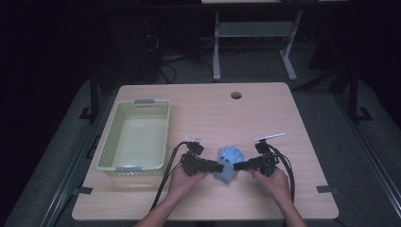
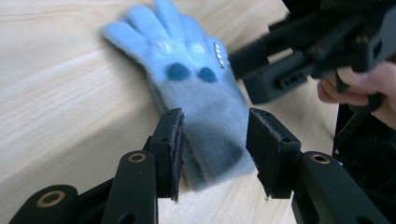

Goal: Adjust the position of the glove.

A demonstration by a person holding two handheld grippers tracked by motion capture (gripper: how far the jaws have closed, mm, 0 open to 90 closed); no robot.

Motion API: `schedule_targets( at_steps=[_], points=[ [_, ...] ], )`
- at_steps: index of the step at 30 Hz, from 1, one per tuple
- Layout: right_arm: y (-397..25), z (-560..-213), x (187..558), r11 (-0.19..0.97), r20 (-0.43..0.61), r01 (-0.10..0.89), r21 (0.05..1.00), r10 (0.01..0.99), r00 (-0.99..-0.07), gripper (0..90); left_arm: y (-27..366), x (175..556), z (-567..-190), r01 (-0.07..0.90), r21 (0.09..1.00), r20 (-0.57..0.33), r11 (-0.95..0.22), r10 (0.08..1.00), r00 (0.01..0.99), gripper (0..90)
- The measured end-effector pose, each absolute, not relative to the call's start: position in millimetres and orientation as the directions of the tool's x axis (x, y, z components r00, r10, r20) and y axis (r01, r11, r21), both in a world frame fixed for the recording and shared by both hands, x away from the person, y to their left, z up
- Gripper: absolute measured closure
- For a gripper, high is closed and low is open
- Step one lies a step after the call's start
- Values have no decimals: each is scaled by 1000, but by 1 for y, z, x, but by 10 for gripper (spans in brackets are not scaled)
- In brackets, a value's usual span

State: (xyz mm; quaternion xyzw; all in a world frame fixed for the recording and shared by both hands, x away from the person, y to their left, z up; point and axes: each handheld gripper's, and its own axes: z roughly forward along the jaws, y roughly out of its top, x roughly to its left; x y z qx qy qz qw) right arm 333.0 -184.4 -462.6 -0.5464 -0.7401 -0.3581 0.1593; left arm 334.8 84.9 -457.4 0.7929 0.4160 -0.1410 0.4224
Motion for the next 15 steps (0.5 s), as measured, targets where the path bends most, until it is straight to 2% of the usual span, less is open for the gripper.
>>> schedule_targets(
  at_steps=[15],
  points=[
    [-178, -467, 332, 115, 666, 929, 353, 666, -336, 496, 78, 336, -468, 805, 502, -585, -317, 562, 585, 556]
  ],
)
